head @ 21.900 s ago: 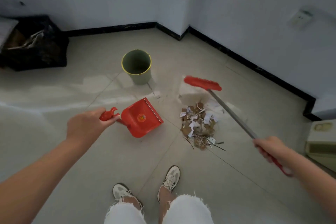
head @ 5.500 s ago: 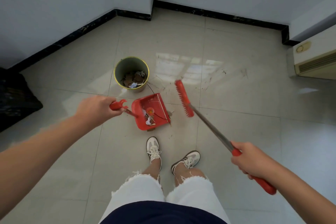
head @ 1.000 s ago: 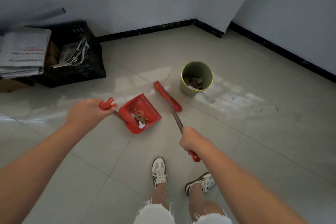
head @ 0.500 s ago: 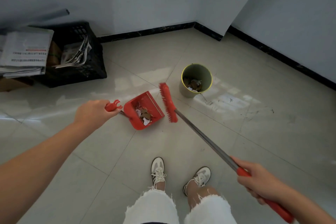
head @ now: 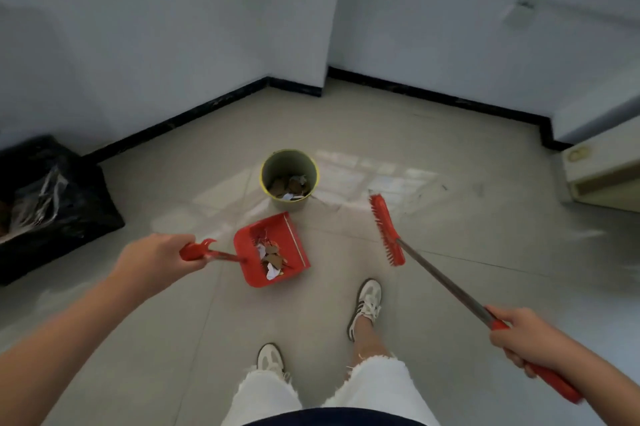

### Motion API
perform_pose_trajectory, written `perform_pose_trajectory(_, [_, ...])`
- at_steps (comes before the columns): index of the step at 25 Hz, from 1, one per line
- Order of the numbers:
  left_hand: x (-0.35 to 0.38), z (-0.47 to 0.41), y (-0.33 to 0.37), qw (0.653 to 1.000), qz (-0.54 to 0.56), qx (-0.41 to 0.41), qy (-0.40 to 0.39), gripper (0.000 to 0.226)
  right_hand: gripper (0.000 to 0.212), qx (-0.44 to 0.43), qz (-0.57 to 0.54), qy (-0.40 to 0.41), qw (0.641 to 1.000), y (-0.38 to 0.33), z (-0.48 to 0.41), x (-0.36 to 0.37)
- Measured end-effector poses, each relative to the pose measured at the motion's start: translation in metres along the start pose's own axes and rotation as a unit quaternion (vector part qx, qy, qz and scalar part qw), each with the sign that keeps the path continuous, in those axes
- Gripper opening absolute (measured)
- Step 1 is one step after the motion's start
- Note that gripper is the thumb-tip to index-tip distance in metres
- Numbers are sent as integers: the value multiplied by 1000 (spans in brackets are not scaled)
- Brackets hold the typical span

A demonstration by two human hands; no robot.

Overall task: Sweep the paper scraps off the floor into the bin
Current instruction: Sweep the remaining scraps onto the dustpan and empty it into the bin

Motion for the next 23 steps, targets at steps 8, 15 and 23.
perform_pose_trajectory(8, [0,-98,212,1000,-22,-4,-21,48,18,8,-35,96,995,44,-176,-168])
perform_pose_trajectory(15, [37,-229,376,996,-55,58,-32,46,26,56,-33,134,989,34,-329,-273])
perform_pose_trajectory(23, [58,-304,403,986,-84,142,-21,40,16,24,77,-50,996,13,-338,-203])
Point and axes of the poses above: each hand's wrist, its own z-axis away from the middle knuckle, its own x-axis out of the palm, y = z × x, the point moved 3 cm from there along -z, towards the middle knuckle, and after that the axes turned 4 degrees about x, right-handed, at the moved point
